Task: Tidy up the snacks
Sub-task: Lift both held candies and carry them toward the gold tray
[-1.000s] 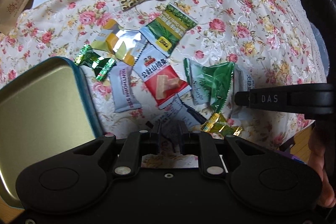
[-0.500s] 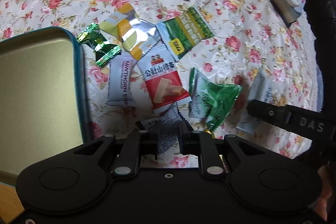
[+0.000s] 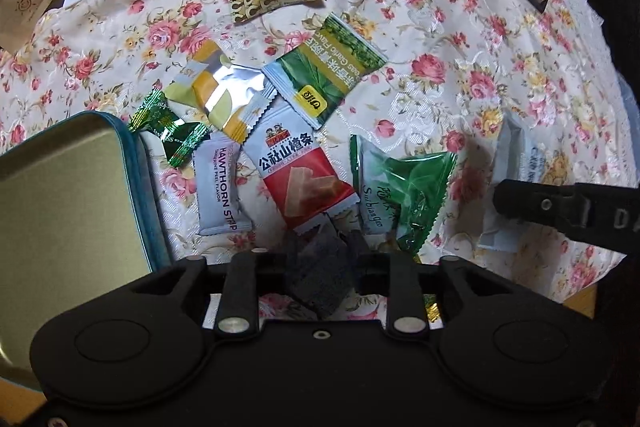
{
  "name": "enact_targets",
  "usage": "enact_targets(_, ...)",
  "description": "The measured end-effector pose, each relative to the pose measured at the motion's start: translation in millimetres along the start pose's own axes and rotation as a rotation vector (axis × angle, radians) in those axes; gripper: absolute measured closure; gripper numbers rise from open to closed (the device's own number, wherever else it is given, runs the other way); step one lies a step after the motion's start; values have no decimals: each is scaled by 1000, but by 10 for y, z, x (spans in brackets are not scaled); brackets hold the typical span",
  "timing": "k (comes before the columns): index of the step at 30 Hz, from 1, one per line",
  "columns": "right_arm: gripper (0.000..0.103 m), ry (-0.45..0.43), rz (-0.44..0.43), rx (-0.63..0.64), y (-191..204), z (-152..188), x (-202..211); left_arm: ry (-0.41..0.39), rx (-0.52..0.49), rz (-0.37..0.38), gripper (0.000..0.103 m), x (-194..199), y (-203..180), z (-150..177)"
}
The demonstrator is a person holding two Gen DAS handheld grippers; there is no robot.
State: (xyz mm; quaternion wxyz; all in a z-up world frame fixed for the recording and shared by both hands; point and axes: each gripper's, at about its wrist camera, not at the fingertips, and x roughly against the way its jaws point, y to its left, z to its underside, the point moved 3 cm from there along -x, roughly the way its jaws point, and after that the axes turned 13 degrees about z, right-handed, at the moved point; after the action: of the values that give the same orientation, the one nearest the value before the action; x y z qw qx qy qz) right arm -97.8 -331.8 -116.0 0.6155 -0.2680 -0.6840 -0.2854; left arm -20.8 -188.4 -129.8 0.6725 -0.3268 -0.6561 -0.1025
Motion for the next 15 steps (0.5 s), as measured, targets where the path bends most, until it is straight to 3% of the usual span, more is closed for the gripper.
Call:
enact_targets(4,81,-11,-10,-3,-26,-6,52,-7,-5,-13,66,8,-20,-6)
enact_targets(10,80,-25,-39,-19,-63,-4,162,-47,-107,-66,66,58,-91,24)
enact_targets(13,81,-25,-45,-20,-55,6,189,-48,-97,-33,67,86,-65,46)
enact_targets(15,81,-29,-52,-18,-50,6,214,-87,-151,7,67,206,-102,74)
